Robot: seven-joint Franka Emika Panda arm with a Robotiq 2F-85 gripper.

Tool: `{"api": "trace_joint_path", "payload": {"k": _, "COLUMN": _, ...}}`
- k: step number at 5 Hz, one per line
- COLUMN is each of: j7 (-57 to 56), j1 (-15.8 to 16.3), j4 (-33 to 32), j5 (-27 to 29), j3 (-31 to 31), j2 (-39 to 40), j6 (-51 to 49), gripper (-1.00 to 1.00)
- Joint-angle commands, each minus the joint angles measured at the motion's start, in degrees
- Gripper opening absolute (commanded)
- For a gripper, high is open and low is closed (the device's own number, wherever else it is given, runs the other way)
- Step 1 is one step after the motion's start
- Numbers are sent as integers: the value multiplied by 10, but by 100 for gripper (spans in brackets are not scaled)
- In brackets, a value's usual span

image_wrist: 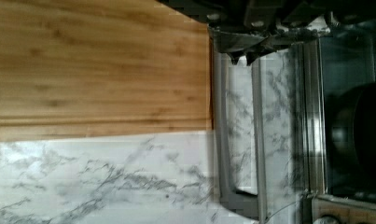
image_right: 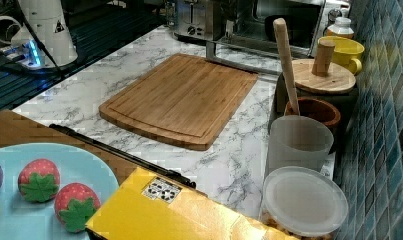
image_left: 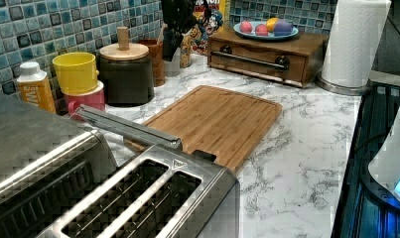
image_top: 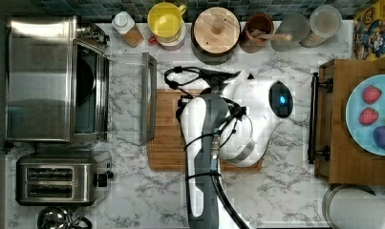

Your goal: Close the oven.

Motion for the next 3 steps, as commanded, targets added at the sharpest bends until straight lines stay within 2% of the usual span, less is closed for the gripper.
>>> {"api": "trace_joint_path", "payload": {"k": 1, "j7": -127, "j1": 23, "j4": -22, "j5": 167, "j3": 34, "j2": 52, "j6": 72, "gripper": -100}}
{"api": "trace_joint_path", "payload": {"k": 3, "j7": -193, "j1": 28, "j4": 4, "j5": 235, "j3": 57, "j2": 114, "j6": 127, "gripper": -100}}
